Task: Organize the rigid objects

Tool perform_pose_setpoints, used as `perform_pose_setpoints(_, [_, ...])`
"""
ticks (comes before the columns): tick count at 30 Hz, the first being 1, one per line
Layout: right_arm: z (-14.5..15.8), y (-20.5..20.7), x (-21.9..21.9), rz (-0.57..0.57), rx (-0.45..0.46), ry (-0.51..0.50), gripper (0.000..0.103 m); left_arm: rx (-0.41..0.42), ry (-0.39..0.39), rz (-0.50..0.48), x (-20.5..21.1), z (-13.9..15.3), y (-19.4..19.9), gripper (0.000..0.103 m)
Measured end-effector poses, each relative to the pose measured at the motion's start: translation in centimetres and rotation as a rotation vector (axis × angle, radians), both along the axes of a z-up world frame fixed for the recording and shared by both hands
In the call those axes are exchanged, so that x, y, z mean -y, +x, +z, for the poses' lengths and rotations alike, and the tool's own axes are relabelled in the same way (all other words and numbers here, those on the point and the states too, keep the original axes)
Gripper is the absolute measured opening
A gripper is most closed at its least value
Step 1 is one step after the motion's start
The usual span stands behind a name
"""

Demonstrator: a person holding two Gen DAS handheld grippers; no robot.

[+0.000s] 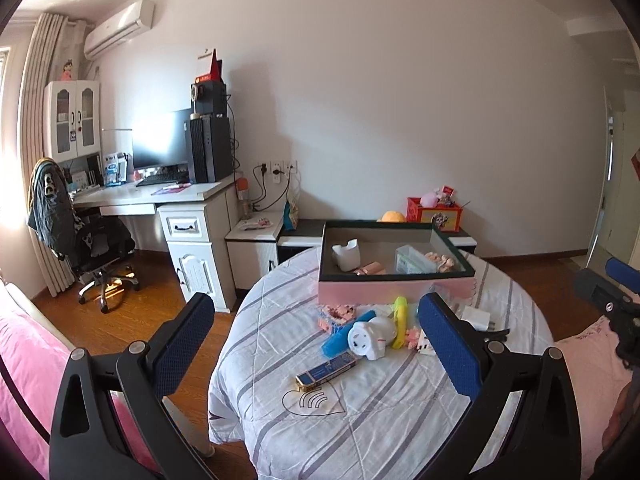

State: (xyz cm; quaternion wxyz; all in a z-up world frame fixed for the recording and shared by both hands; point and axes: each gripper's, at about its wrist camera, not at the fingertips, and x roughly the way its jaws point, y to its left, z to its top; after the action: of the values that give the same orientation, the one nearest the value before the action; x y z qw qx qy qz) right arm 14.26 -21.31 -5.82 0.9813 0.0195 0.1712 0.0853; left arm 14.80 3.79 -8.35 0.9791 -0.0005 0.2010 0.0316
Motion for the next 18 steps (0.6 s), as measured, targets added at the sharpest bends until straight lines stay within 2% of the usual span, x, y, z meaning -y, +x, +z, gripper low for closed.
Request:
perform_pose_setpoints(8, [-4.8, 4.8, 1.7, -0.047, -0.147, -0.012, 0.103, -0.225, 0.019, -0.014, -1.9, -8.0, 6.4, 0.103])
perform_pose_setpoints(14, [-9.2, 8.6, 2.7, -0.071, -0.278, -0.024, 0.103, -0.336, 0.022, -0.044, -2.3, -12.4, 10.4, 0.103])
perform_pose_setpoints(18, [-11.2, 10.4, 3.1, -0.076, -0.331, -0.033, 0.103, -0.409, 0.048, -0.043, -1.8, -14.8, 12.6, 0.103])
